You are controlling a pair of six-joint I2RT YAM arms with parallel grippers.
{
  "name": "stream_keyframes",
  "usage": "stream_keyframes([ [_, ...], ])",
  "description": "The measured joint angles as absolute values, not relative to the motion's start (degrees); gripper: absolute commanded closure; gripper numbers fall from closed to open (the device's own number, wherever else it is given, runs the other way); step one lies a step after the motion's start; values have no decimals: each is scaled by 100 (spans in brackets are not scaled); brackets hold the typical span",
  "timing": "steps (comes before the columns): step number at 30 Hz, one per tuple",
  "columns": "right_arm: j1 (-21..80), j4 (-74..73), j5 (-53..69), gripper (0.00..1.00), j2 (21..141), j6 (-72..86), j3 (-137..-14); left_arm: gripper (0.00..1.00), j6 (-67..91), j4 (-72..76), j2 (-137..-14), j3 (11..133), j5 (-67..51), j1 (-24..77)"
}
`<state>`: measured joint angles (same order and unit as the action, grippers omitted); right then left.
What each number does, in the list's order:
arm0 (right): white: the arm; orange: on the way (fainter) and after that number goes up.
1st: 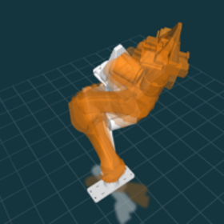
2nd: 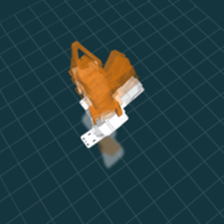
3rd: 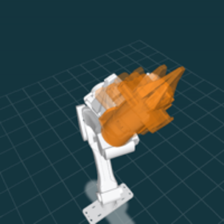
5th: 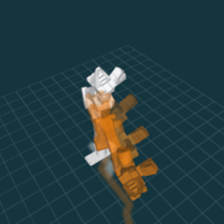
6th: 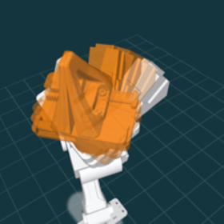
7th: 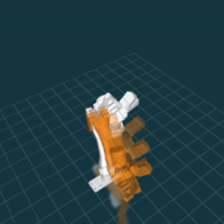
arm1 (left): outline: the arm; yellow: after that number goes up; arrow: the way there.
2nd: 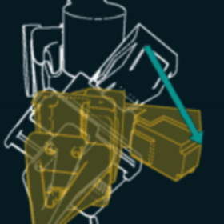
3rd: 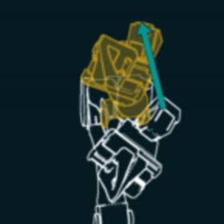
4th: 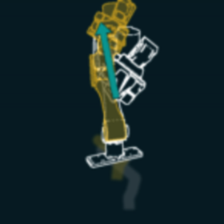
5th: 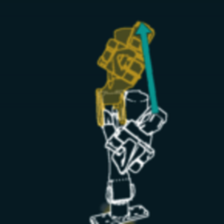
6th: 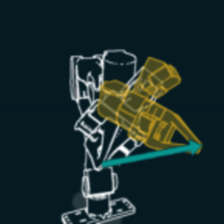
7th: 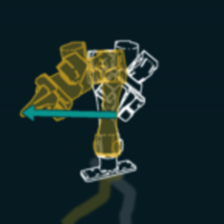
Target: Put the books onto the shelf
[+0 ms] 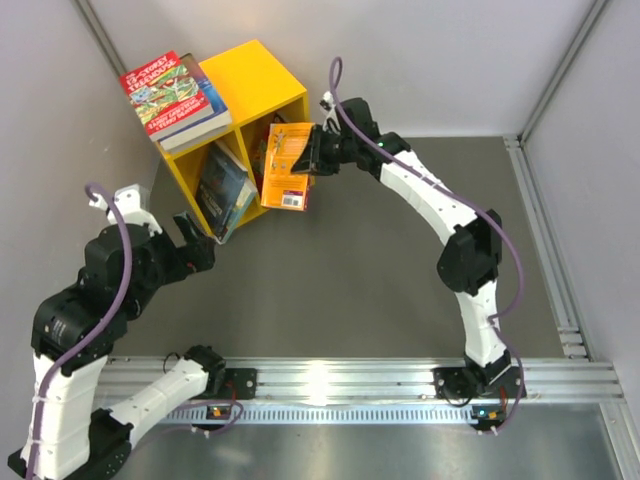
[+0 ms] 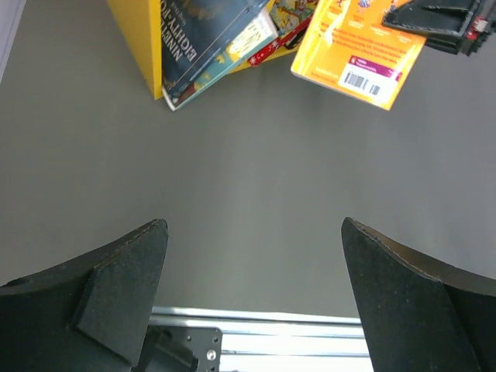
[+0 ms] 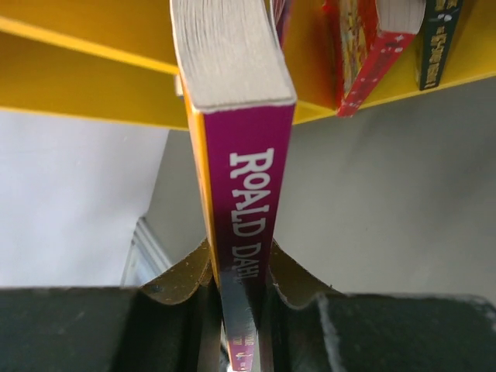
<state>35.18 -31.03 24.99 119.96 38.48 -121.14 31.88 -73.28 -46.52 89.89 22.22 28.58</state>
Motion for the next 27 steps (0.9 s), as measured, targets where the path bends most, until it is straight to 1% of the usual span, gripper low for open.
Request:
stream_keyframes([
  [7, 3780, -3282, 1592, 100, 12619, 3756, -12772, 3, 3468, -7651, -4429, 9098, 2320, 2858],
  [15, 4051, -3041, 91, 100, 12672, 3706, -12947, 3, 3640, -7701, -4377, 9142, 2322, 2858],
  [23, 4252, -1769, -1059, 100, 12687, 3769, -12702, 3, 3651, -7732, -4480, 9240, 2215, 2858],
  [27, 4383, -1120, -1525, 100, 12958, 3774, -12680, 3, 3649, -7732, -4571, 9303, 2167, 2858],
])
